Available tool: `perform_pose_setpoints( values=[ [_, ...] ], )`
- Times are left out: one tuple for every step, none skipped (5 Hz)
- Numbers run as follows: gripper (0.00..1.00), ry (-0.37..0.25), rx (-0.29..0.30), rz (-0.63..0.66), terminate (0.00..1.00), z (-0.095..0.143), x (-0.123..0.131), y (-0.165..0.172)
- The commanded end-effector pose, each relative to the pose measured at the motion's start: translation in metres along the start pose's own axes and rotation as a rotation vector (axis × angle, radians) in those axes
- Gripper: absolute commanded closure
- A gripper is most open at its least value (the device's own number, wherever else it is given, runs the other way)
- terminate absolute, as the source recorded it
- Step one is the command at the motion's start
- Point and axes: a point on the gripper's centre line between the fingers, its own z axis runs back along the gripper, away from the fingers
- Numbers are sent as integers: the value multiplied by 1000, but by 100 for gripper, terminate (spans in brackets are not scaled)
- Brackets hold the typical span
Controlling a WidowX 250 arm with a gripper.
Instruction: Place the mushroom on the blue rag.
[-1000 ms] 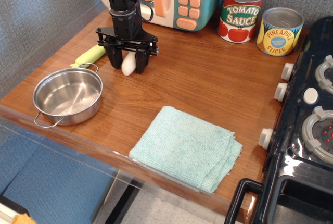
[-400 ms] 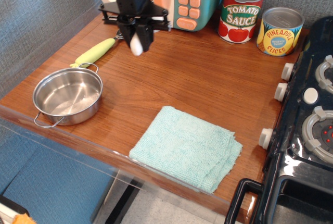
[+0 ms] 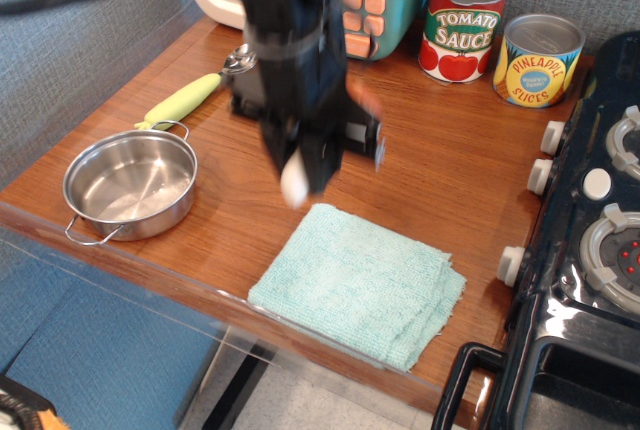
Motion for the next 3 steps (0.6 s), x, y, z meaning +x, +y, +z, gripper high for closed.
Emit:
perform_pose_setpoints(
  values=[
    [100,5,5,-59,0,-15,-13,-16],
    [100,36,25,-78,0,-32,-14,-16],
    [0,46,32,-74,0,-35,-15,-15]
  ],
)
